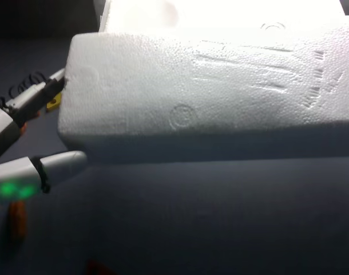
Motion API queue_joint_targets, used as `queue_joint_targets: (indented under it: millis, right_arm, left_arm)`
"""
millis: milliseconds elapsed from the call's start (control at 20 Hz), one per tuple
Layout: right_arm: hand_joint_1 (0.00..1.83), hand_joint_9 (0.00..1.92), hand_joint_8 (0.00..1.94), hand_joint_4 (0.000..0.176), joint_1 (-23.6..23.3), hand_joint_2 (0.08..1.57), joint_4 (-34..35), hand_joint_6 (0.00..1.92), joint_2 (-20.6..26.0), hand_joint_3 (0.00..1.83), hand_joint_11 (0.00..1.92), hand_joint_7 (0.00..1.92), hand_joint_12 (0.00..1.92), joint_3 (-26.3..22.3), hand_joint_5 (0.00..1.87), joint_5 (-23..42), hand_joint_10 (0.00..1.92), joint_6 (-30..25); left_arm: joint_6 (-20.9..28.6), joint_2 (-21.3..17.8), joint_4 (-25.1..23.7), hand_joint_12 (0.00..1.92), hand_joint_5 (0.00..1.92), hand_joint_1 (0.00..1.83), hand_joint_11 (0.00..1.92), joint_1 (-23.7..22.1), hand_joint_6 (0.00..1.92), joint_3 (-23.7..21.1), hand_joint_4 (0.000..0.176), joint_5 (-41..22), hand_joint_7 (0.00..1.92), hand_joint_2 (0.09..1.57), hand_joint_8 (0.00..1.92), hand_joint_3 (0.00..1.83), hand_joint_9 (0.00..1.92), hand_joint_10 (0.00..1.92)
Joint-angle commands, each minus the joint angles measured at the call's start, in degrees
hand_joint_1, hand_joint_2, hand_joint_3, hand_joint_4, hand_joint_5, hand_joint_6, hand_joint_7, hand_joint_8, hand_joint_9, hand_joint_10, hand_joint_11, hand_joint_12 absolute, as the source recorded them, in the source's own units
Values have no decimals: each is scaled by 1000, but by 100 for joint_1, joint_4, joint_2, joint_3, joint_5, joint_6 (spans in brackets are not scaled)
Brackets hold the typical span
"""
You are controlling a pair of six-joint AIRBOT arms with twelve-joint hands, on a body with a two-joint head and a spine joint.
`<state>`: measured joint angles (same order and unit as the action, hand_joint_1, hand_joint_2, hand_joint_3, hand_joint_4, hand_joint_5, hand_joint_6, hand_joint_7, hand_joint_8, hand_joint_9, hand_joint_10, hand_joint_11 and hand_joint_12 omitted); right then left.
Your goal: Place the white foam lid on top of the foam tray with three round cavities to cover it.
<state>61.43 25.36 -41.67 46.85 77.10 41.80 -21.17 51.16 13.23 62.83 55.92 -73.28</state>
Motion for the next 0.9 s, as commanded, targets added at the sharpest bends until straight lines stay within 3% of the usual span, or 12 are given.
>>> queue_joint_targets:
  millis: [0, 100, 150, 200, 250, 300, 350, 450, 500, 600, 700, 850]
  right_arm:
    - [416, 0, 7, 0, -100, 1187, -308, 11, 49, 1, 0, 126, 1378, 38, 137, 765, 455, -69]
    - [403, 0, 14, 0, -243, 1164, -308, 15, 53, 0, 0, 192, 1456, 133, 134, 712, 600, -70]
    - [428, 0, 5, 0, -330, 1191, -317, 27, 50, 9, 0, 164, 1479, 191, 155, 655, 532, -62]
    - [440, 0, 40, 0, -451, 1201, -326, 88, 29, 6, 0, 222, 1721, 263, 177, 559, 875, -53]
    - [440, 0, 40, 0, -534, 1201, -340, 88, 9, 6, 0, 222, 1721, 312, 177, 501, 875, -52]
    - [395, 0, 102, 0, -642, 1222, -344, 626, -25, 5, 0, 212, 1799, 378, 6, 435, 946, -45]
    - [365, 0, 119, 0, -812, 1223, -344, 650, -97, 4, 0, 231, 1805, 500, 0, 309, 940, -43]
    - [377, 0, 220, 0, -1118, 1220, -391, 701, -221, 1, 0, 193, 1837, 708, 0, 76, 920, -42]
    - [360, 0, 495, 0, -1299, 1192, -422, 715, -279, 0, 0, 150, 1893, 808, 0, -83, 1045, -26]
    - [447, 0, 628, 0, -1686, 1207, -497, 649, -405, 1, 0, 61, 1888, 1037, 0, -409, 1028, -16]
    - [536, 0, 645, 0, -1992, 1216, -497, 652, -532, 3, 0, 1, 1920, 1269, 0, -717, 973, 14]
    - [528, 0, 480, 0, -2425, 1232, -497, 377, -719, 4, 0, 4, 1668, 1600, 0, -1163, 661, 71]
  left_arm:
    - [18, -16, -389, 0, 17, 547, 0, -178, 4, 31, 25, -724, 0, 1149, 0, 2, 0, 0]
    - [13, 5, -494, 17, 47, 572, 36, -478, 15, 157, 14, -564, 0, 1142, 0, 0, 0, 0]
    - [12, 29, -513, 26, 69, 595, 49, -595, 22, 231, 0, -502, 0, 1136, 0, 0, 0, 0]
    - [12, 77, -536, 27, 77, 574, 39, -759, 23, 347, 0, -402, 0, 1133, 0, 0, 0, 0]
    - [16, 110, -560, 27, 77, 574, 39, -868, 23, 421, 0, -342, 0, 1133, 0, 0, 0, 0]
    - [19, 146, -594, 368, 101, 548, 1, -992, 2, 500, 0, -240, 0, 1115, 0, 3, 0, 0]
    - [19, 223, -641, 495, 107, 589, 0, -1186, 2, 642, 0, -76, 0, 1111, 0, 0, 0, 0]
    - [42, 353, -686, 527, 106, 619, 0, -1433, 1, 863, 0, 144, 0, 1111, 0, 0, 0, 0]
    - [46, 412, -687, 766, 119, 653, 0, -1543, 3, 962, 0, 233, 0, 1100, 0, 0, 0, 0]
    - [55, 527, -689, 892, 121, 667, 0, -1779, 0, 1163, 0, 411, 0, 1095, 0, 0, 0, 0]
    - [56, 671, -689, 704, 116, 672, 0, -2002, 2, 1385, 0, 639, 0, 1094, 0, 0, 0, 0]
    - [66, 887, -691, 58, 101, 664, 0, -2309, 7, 1677, 0, 917, 0, 1094, 0, 1, 0, 0]
